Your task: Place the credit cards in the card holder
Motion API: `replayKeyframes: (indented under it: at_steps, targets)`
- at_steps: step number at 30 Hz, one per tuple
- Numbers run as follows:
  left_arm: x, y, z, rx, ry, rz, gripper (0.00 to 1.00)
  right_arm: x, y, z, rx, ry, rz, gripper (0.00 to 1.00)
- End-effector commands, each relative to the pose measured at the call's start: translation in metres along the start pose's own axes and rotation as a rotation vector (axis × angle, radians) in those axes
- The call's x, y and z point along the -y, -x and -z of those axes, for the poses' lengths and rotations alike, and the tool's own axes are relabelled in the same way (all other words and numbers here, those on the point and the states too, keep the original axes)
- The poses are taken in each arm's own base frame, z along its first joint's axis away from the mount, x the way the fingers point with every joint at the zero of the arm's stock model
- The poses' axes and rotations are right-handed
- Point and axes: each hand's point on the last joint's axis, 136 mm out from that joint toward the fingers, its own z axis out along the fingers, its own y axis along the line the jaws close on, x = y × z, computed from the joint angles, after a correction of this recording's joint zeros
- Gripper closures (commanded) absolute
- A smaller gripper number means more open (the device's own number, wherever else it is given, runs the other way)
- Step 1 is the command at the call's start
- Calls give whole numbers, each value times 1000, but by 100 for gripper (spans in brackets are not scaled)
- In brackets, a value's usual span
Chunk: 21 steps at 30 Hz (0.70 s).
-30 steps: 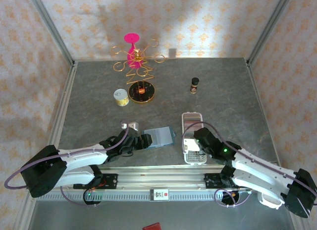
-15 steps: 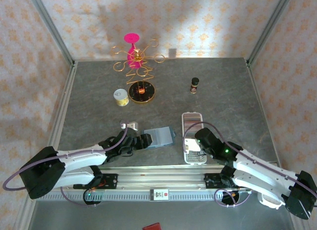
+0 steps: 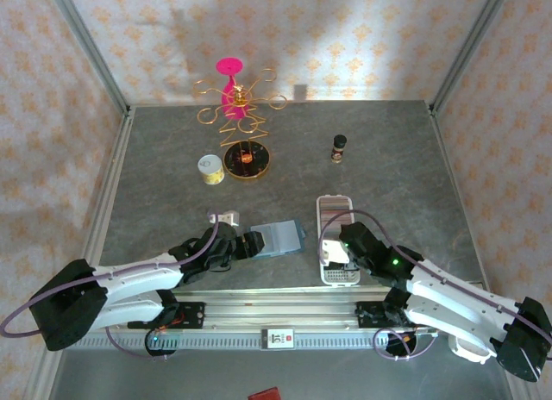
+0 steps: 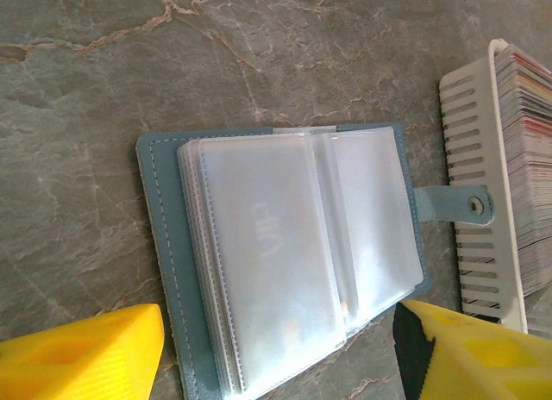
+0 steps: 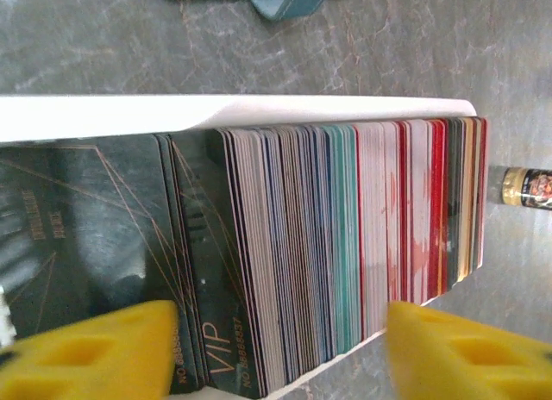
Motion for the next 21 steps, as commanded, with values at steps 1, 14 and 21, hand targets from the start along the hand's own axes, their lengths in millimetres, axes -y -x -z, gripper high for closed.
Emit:
replayKeyframes:
  at_steps: [1, 14, 21]
  targets:
    - [-1, 1, 3, 17, 5, -1, 28, 4, 6, 5, 21, 12, -27, 13]
    - [-3, -1, 3, 17, 2, 2, 28, -4, 3, -13, -48, 68, 35, 0]
    - [-4, -1, 4, 20, 0, -1, 28, 4, 3, -19, -66, 37, 55, 1]
